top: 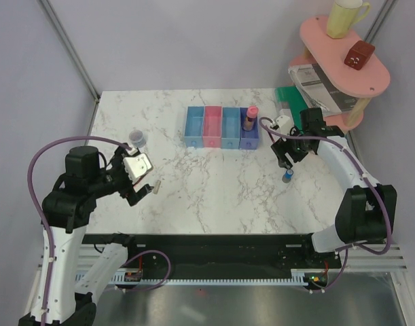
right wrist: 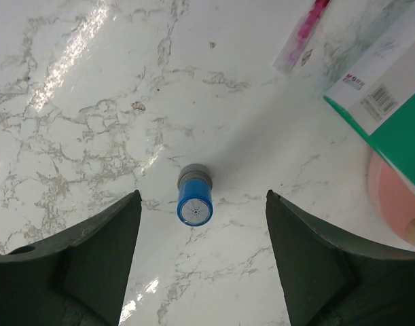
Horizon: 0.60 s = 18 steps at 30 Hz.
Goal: Sort the stationery into containers
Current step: Pick up the stationery from the center of the board.
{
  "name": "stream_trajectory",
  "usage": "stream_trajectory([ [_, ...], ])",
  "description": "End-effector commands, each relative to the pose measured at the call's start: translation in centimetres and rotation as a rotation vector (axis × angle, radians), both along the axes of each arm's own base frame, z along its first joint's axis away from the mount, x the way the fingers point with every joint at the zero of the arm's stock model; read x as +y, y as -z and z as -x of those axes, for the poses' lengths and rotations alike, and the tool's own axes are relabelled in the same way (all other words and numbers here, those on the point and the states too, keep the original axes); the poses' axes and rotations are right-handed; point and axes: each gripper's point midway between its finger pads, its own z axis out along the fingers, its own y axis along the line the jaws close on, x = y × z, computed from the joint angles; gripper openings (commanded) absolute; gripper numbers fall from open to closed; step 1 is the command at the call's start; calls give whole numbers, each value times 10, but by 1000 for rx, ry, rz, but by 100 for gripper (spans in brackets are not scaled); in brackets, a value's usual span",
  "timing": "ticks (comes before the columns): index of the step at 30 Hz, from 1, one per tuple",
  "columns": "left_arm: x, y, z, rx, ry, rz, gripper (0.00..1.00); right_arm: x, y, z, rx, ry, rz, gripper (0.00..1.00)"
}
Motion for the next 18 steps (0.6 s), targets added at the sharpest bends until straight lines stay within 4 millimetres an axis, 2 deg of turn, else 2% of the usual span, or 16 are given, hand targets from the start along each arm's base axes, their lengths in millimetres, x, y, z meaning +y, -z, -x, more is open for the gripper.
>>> stream_trajectory([
  [1,-6,2,9,-26,47,20,100,2,17,12,89,-38,-19,80],
  [8,-7,12,17,-13,55,31,100,-6,44,19,167,-28,20,75],
  [18,-9,13,17,-10,67,38,100,-20,58,18,178,0,69,68],
])
